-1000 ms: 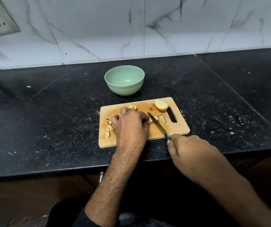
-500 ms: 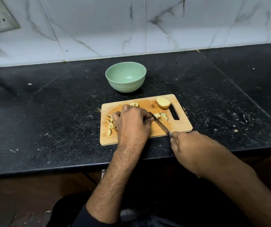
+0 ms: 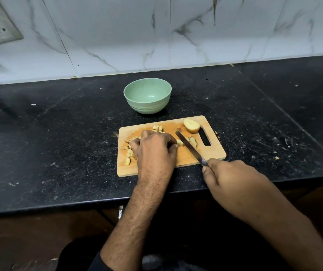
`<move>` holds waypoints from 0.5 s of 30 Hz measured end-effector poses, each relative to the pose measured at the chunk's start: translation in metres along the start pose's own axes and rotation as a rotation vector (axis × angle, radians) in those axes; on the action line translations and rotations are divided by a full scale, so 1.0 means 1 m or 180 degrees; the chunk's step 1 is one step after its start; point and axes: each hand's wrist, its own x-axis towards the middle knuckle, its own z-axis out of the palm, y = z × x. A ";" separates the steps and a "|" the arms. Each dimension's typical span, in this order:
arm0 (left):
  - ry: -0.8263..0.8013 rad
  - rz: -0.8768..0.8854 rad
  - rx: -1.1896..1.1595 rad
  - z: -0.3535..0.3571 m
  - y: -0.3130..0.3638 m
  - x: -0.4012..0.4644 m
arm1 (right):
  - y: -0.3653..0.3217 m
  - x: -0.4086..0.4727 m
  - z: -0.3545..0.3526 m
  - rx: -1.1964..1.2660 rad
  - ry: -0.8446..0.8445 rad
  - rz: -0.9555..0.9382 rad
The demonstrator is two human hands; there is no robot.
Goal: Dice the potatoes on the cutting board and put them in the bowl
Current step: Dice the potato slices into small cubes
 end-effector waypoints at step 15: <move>-0.0018 0.0031 -0.0217 -0.002 -0.002 0.007 | -0.005 0.038 0.009 -0.0170 -0.0379 -0.0245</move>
